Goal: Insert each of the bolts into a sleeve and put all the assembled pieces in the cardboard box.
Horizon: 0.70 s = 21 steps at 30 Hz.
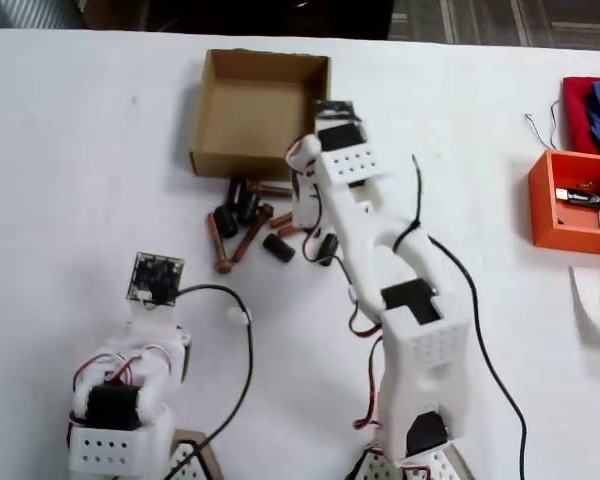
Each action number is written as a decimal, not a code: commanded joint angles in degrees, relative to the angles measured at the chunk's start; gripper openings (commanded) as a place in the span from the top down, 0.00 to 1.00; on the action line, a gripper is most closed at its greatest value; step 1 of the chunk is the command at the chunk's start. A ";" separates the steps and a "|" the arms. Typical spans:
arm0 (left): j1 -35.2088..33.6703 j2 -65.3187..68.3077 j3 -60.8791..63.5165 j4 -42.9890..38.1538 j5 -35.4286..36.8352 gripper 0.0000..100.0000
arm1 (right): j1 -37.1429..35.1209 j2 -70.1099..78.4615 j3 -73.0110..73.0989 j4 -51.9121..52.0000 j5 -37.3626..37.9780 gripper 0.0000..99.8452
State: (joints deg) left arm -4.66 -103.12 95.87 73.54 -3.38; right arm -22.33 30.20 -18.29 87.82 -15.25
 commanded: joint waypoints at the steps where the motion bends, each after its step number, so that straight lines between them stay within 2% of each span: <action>1: 0.53 -1.49 1.10 0.18 0.09 0.97 | -1.01 1.36 -2.81 -1.10 -1.23 0.83; 10: 0.53 -1.49 1.10 0.18 0.09 0.97 | -0.57 5.14 -2.81 -5.49 -3.16 0.83; 21: 0.53 -1.49 1.10 0.18 0.09 0.97 | -0.22 5.32 -2.29 -5.14 -2.99 0.83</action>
State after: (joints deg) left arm -4.66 -103.12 95.87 73.54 -3.38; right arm -22.77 35.82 -18.64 82.81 -17.98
